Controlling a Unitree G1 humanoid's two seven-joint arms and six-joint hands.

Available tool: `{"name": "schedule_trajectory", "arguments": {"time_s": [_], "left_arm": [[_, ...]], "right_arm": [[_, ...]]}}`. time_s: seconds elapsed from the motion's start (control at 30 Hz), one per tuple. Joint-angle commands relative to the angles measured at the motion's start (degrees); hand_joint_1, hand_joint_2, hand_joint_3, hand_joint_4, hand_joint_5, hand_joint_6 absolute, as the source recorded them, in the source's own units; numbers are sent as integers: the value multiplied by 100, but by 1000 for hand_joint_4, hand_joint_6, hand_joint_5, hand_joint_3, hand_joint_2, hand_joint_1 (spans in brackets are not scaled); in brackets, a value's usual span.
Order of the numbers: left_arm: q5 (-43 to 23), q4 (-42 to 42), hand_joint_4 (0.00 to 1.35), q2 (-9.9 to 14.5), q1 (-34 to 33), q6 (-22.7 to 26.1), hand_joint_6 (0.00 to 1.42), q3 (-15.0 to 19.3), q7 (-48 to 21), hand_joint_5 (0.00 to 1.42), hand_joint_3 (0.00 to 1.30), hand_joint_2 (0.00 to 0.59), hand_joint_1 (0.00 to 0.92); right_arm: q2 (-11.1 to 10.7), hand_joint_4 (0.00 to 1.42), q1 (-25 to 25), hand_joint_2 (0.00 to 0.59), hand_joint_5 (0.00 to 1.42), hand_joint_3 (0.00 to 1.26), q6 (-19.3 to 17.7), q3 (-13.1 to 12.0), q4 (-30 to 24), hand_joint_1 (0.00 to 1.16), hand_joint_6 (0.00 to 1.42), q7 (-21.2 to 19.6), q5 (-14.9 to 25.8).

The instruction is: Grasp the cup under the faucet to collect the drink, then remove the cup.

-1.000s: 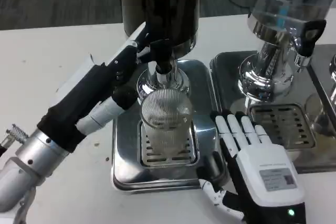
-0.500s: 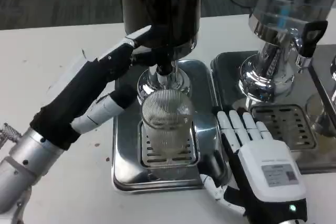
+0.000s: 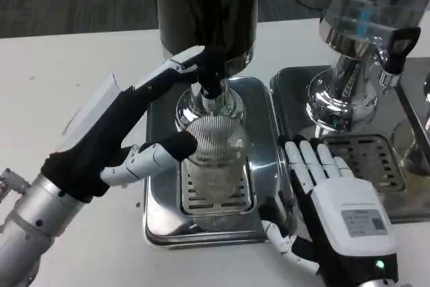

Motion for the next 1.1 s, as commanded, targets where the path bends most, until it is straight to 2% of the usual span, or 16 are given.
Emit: {"name": "schedule_trajectory", "arguments": {"time_s": [0.03,0.23,0.33,0.43,0.47,0.5,0.53,0.63,0.7,0.93,1.03,1.1], "left_arm": [[959,-73,48,212,248,-190,227,-224,87,254,175,132,0],[1763,-224,48,417,345,-306,225,-291,585,254,175,136,0],[2010,-319,48,498,413,-249,225,-333,806,254,175,137,0],[2182,-402,48,556,486,-186,224,-387,973,254,175,138,0],[2216,-423,48,569,497,-171,224,-407,1014,254,175,138,0],[2240,-437,48,585,519,-160,224,-427,1056,254,175,138,0],[2238,-447,48,595,546,-144,224,-443,1084,252,175,138,0],[2224,-467,48,645,611,-94,224,-475,1172,248,175,139,0],[2222,-472,48,674,615,-64,224,-502,1226,247,175,139,0],[2177,-437,42,726,589,-21,215,-568,1359,244,175,140,0],[2164,-422,40,743,582,-16,212,-581,1383,243,175,140,0],[2172,-414,39,752,578,-14,211,-588,1403,243,175,141,0]], "right_arm": [[1,0,-29,385,0,0,-49,-74,22,292,80,78,188],[39,0,1,385,0,0,-75,-130,7,292,81,150,405],[113,0,-5,374,0,0,-239,-299,67,289,90,322,993],[91,0,-7,330,0,0,-370,-377,7,270,109,377,1243],[85,0,-11,305,0,0,-462,-441,-22,263,119,452,1442],[105,0,-66,285,0,0,-569,-557,-37,255,141,745,1896],[115,0,-112,257,0,0,-564,-607,-131,251,149,919,2060],[136,0,-218,210,0,0,-506,-696,-316,261,170,1175,2222],[182,0,-358,209,0,0,-408,-770,-310,273,154,1451,2435],[204,0,-763,231,0,0,-33,-718,-253,387,40,2167,2421],[298,0,-832,221,0,0,66,-782,-213,427,21,2277,2499],[263,0,-914,219,0,0,117,-724,-207,453,17,2283,2325]]}}
